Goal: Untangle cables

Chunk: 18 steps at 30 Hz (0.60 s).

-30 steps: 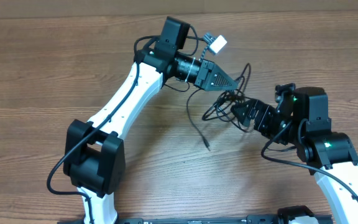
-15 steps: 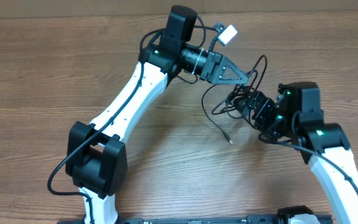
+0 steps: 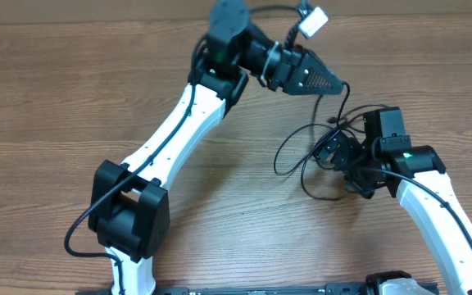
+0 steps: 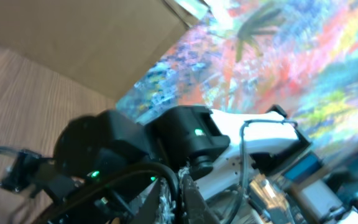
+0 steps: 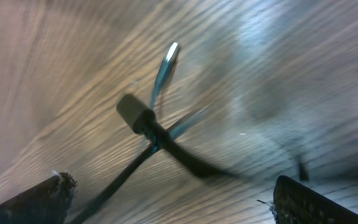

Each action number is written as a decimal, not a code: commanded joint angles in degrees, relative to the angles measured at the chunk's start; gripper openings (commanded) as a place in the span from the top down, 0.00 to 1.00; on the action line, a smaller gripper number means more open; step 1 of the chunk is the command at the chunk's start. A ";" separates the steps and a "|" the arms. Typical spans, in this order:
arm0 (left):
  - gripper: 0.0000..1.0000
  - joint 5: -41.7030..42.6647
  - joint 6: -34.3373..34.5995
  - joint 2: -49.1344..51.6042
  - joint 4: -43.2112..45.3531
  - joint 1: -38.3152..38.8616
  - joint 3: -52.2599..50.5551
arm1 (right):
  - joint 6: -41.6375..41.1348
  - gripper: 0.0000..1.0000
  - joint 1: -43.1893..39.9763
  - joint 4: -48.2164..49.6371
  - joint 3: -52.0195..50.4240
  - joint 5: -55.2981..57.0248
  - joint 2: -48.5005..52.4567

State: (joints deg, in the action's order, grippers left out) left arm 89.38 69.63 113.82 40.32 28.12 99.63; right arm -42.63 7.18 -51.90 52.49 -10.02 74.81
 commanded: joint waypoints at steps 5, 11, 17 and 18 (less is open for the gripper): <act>0.96 -1.75 32.76 -2.84 27.15 -6.78 2.23 | -0.20 0.00 -0.11 -3.89 -0.79 10.38 1.18; 0.96 -0.68 43.76 -2.84 39.30 -12.72 2.21 | 0.81 0.00 -0.11 -5.64 -0.79 10.91 1.18; 0.96 1.11 43.41 -2.84 39.50 -13.62 2.14 | 3.72 0.00 -0.11 -5.51 -0.79 8.20 1.18; 0.96 1.11 43.19 -2.84 39.50 -13.44 2.12 | 3.72 0.00 -0.11 -5.51 -0.79 8.20 1.18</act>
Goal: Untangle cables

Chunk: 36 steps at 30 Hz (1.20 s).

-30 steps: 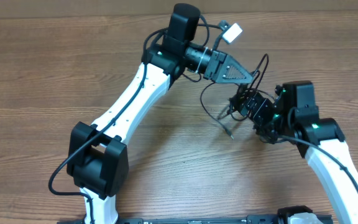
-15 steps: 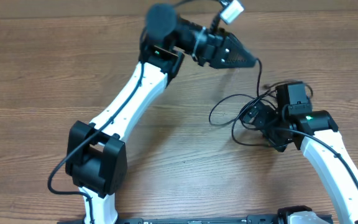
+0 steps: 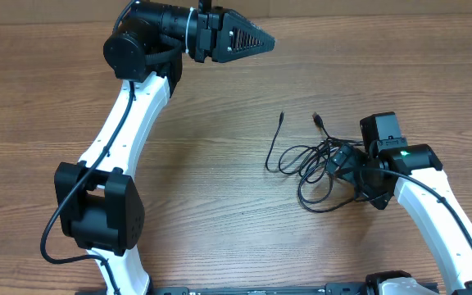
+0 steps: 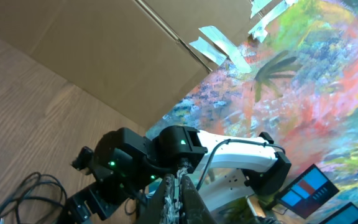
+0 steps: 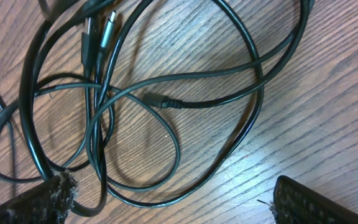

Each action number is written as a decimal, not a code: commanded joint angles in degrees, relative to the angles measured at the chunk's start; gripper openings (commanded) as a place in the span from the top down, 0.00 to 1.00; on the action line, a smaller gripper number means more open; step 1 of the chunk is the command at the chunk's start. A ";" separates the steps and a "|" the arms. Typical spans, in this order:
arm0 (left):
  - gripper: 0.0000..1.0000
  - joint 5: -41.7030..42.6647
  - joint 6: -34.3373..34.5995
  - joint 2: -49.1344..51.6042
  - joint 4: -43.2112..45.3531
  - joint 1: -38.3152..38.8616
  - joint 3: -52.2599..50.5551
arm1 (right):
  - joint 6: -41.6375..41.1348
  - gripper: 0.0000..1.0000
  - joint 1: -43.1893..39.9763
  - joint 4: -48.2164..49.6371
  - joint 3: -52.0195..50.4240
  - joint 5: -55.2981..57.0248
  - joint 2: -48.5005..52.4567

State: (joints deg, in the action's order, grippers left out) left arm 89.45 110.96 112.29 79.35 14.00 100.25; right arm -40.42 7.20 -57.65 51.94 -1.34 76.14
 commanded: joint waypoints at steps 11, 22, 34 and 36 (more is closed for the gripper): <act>0.96 1.05 -2.64 -1.01 0.20 1.95 -1.70 | 4.31 0.00 -0.17 0.55 1.40 -4.50 -8.13; 0.52 -10.16 -0.09 -0.96 -17.81 2.12 -4.24 | 10.73 0.00 -0.17 2.86 2.21 -11.65 -24.30; 0.16 -30.32 -49.35 -0.96 -83.58 2.29 -4.24 | 10.75 0.00 -0.17 1.97 2.21 -11.80 -24.98; 0.14 -39.45 -58.71 -0.96 -98.62 2.58 -4.24 | 11.30 0.00 -0.17 1.62 2.21 -11.80 -24.98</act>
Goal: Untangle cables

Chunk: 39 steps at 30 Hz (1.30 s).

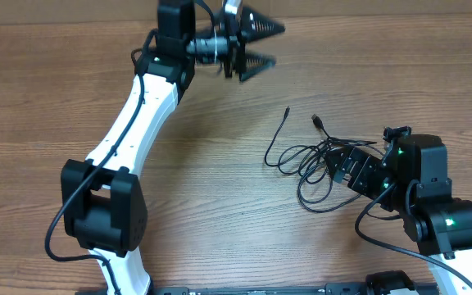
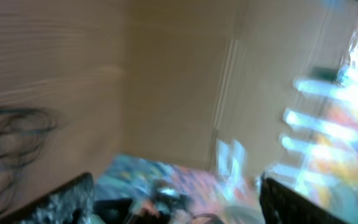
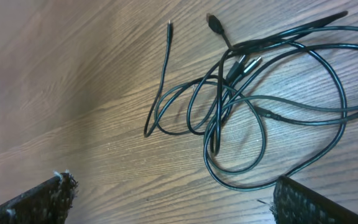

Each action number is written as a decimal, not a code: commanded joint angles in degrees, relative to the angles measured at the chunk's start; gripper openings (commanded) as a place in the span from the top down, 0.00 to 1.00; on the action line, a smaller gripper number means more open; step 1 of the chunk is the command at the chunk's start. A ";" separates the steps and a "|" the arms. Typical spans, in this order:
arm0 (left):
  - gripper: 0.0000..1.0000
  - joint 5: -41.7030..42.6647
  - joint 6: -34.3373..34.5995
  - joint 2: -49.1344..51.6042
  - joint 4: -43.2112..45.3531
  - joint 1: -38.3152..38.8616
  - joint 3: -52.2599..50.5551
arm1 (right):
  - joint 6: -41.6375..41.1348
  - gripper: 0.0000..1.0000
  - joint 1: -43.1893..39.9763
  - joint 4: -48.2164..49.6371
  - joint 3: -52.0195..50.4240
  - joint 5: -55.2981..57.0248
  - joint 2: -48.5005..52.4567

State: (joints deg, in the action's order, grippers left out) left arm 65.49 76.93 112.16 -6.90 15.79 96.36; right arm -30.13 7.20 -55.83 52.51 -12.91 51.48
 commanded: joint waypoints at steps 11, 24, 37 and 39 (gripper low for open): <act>0.24 -49.59 -53.27 -1.73 -50.23 5.01 -0.33 | 4.81 0.00 -0.17 -0.46 1.62 -0.20 1.95; 0.35 -66.58 -59.10 -15.63 -65.33 5.29 -0.33 | 8.85 0.01 -0.17 4.85 1.55 -8.59 17.46; 0.32 -70.84 -58.71 -23.19 -73.70 5.29 -0.37 | 12.85 0.16 -0.13 8.22 1.46 -12.68 30.97; 0.03 -70.71 -58.69 -23.19 -73.68 5.29 -0.37 | 12.85 0.16 -0.13 8.37 1.46 -12.66 30.97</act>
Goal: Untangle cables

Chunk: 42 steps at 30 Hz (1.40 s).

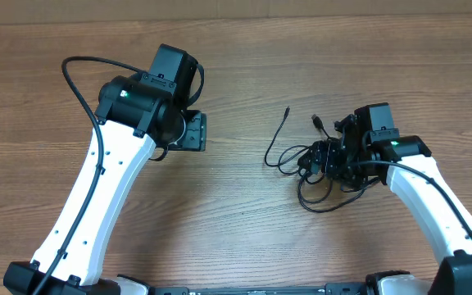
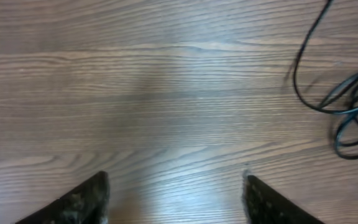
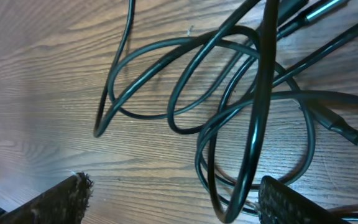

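Note:
A tangle of thin black cables (image 1: 322, 168) lies on the wooden table at the right, with one loose end (image 1: 287, 111) and a plug (image 1: 316, 121) pointing away from me. My right gripper (image 1: 324, 160) is low over the tangle and open. In the right wrist view several loops (image 3: 253, 124) lie between its fingers, and one strand stands up close to the right finger (image 3: 291, 200). My left gripper (image 1: 191, 131) points down at bare wood to the left of the cables. It is open with nothing between its fingers (image 2: 86, 200). The cable's edge (image 2: 328, 93) shows at the right of the left wrist view.
The wooden table (image 1: 244, 238) stretches out on all sides of the tangle. A brown cardboard wall (image 1: 318, 6) runs along its far edge. The left arm's own black lead (image 1: 76, 70) loops over the table at the back left.
My left gripper was raised at the far edge, pointing right; now it points down at the table left of the cables. My right gripper stood back from the tangle and is now low over it.
At first a cable ran up to my left gripper, held high over the tangle, while the right gripper was at the tangle. Then the cables lay loose on the table and the left gripper was shut at the far edge. It then opened there; now both are low and open.

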Each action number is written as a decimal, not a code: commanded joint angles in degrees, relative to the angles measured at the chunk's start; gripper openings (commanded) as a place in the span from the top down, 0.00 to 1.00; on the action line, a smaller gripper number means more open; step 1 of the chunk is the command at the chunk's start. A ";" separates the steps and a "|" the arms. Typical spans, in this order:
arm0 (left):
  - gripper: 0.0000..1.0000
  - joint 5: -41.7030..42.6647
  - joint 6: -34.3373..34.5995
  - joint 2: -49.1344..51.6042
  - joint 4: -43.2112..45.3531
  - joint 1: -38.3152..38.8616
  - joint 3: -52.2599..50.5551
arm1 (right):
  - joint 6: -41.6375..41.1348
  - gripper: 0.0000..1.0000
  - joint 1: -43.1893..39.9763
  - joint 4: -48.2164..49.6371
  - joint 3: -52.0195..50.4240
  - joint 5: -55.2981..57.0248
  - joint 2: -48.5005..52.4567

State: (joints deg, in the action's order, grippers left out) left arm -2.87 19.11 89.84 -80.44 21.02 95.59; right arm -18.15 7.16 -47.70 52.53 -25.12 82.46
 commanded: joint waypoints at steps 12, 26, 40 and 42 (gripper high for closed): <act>0.00 -1.60 -0.90 -0.72 1.01 0.07 0.39 | 0.87 0.29 -0.09 5.68 1.42 3.10 2.78; 0.00 -1.57 -0.90 -0.72 0.98 0.07 0.39 | 0.94 0.96 -0.07 11.06 0.00 0.79 8.07; 0.00 -1.57 -0.90 -0.72 0.98 0.07 0.39 | 5.79 0.96 -0.09 0.79 20.50 -20.70 -0.11; 0.00 -1.60 -0.87 -0.72 0.98 0.07 0.39 | 4.26 0.96 -0.09 -0.50 26.14 -20.92 -1.75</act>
State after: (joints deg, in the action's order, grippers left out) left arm -3.73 18.87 89.84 -79.55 21.02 95.59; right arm -13.37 7.16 -47.35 68.64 -40.88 86.30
